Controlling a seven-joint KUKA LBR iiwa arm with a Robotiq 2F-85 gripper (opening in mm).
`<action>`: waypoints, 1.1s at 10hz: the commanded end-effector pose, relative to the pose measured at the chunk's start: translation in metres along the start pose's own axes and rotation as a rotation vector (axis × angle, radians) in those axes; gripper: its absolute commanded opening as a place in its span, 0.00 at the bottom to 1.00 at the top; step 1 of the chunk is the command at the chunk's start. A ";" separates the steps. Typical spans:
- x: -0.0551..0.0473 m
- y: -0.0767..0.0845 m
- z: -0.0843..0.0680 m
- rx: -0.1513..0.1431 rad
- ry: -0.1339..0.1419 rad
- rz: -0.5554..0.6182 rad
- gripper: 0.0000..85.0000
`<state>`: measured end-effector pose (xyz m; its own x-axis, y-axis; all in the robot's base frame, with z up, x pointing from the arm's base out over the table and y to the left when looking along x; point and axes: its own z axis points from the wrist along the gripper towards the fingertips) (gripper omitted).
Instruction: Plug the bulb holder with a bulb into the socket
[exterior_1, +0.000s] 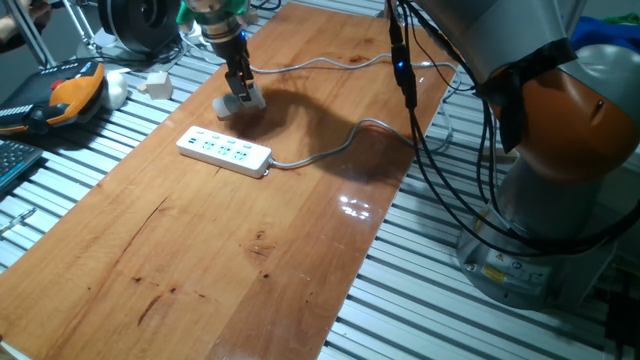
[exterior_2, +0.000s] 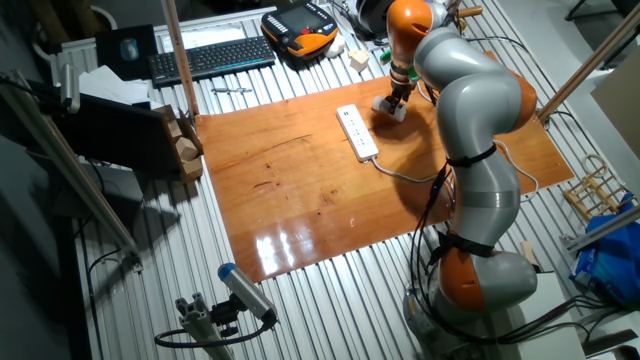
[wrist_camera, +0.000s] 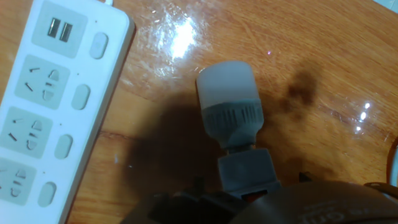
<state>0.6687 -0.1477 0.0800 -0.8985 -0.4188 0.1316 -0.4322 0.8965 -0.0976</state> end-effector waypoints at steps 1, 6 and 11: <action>0.001 0.000 0.002 -0.001 -0.005 0.000 0.80; 0.002 0.000 0.008 0.003 -0.020 0.000 0.80; 0.001 0.000 0.009 -0.001 -0.026 -0.001 0.80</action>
<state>0.6674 -0.1495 0.0710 -0.9000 -0.4230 0.1053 -0.4327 0.8963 -0.0972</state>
